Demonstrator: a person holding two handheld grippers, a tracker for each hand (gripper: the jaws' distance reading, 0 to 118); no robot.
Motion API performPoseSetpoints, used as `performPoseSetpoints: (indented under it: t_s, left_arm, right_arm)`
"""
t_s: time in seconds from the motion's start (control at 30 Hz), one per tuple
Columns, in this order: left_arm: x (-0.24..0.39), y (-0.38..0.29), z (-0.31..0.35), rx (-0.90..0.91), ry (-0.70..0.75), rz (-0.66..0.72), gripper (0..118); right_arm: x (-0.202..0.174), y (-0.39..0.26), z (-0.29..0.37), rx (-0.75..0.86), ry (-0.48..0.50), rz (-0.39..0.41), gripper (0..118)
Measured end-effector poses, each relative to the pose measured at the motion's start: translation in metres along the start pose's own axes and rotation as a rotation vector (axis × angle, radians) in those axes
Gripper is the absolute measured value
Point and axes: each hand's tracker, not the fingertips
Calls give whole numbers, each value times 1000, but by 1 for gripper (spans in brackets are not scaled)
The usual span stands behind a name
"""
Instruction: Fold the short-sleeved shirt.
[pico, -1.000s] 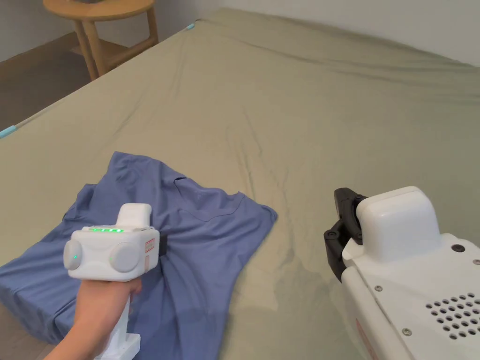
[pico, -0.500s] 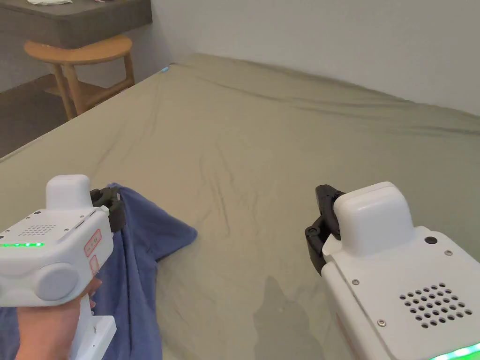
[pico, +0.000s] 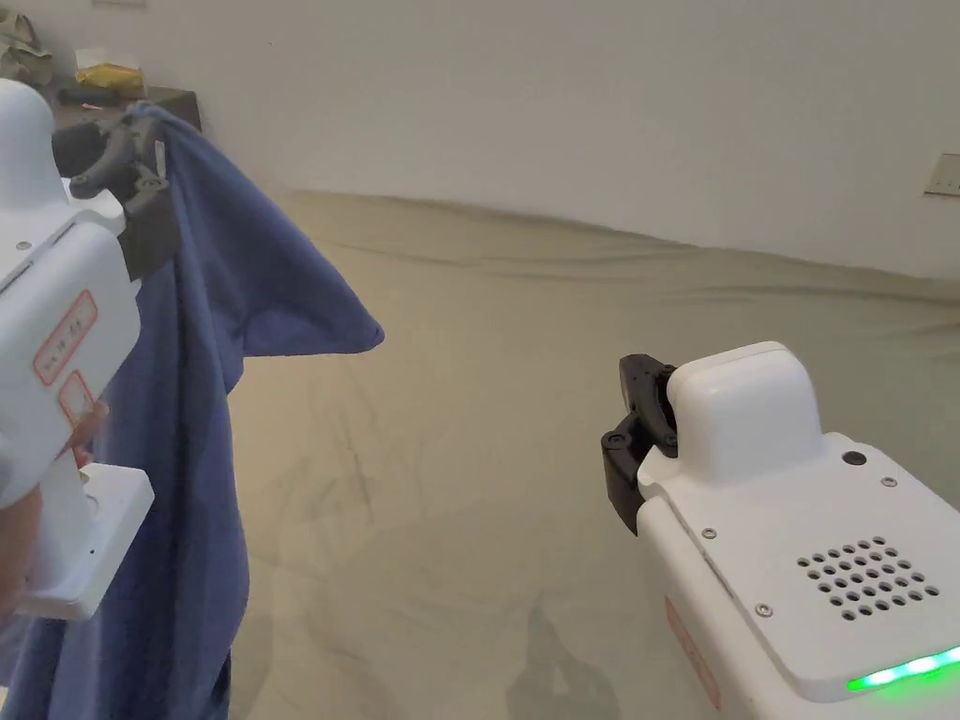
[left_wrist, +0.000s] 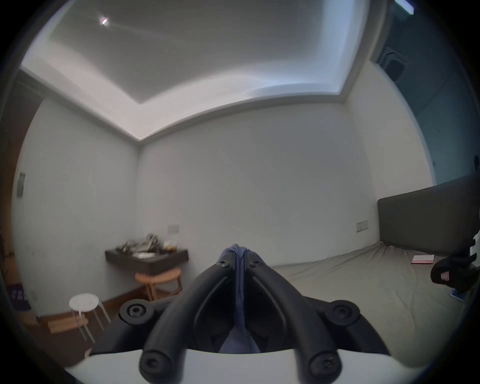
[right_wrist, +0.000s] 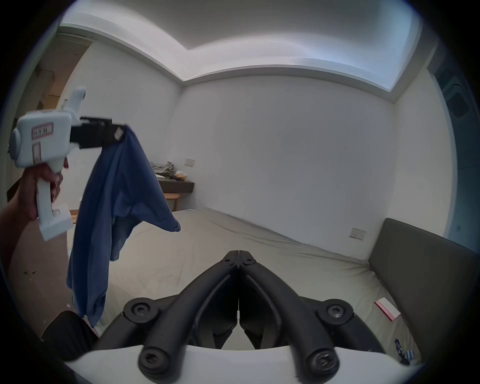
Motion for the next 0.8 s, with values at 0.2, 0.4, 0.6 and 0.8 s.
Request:
performPoseSetpoints:
  t_s: [0.2, 0.4, 0.6, 0.8]
  left_arm:
    - [60, 38, -38, 54, -163, -55, 3]
    - [151, 14, -88, -33, -368, -111, 3]
    - [279, -70, -124, -228, -580, -187, 3]
    - [391, -216, -135, -590, -725, -332, 3]
  right_arm:
    - [45, -7, 28, -5, -133, -22, 2]
    - [82, -24, 49, -47, -254, -17, 2]
    - [115, -56, 51, -136, -335, -15, 2]
    - [146, -93, 41, -225, -374, -64, 2]
